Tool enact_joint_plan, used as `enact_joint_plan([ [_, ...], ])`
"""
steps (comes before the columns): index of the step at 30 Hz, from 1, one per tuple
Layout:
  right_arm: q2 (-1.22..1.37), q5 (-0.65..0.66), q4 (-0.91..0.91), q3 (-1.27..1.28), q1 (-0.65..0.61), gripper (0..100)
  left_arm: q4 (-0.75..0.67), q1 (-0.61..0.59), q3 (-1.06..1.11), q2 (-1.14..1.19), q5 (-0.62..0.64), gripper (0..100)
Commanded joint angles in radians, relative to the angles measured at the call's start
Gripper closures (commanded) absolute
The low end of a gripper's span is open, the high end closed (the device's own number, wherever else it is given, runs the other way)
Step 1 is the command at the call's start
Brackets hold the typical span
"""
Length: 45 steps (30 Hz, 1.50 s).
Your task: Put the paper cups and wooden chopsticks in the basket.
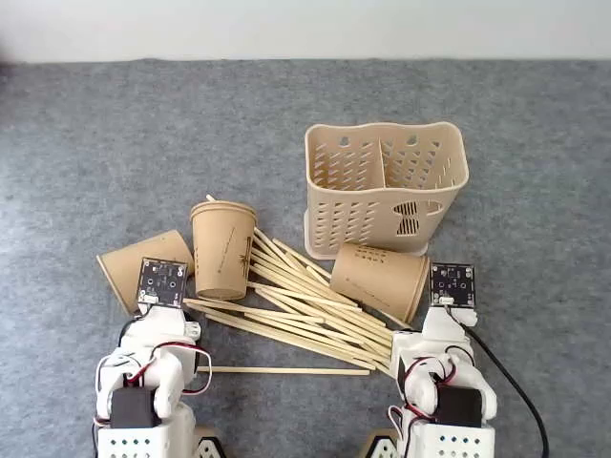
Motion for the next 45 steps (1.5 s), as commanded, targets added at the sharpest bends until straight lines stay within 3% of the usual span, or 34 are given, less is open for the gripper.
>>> enact_joint_plan([
  [1,-0.007,0.006,0.005,0.018,-0.005,99.0,0.003,-0.005,-0.005,-0.012,-0.011,99],
  [19,-0.007,0.012,0.005,0.014,-0.11,98.7,0.003,-0.005,-0.005,-0.012,-0.011,99],
  [28,-0.007,0.238,0.03,-0.147,-0.021,98.7,0.003,-0.005,-0.005,-0.012,-0.011,99],
  [35,-0.005,0.16,0.048,-0.388,-0.001,99.1,0.003,-0.005,-0.005,-0.012,-0.011,99],
  [45,0.022,-0.098,0.056,-0.609,0.007,98.7,0.003,-0.005,-0.005,-0.012,-0.011,99],
])
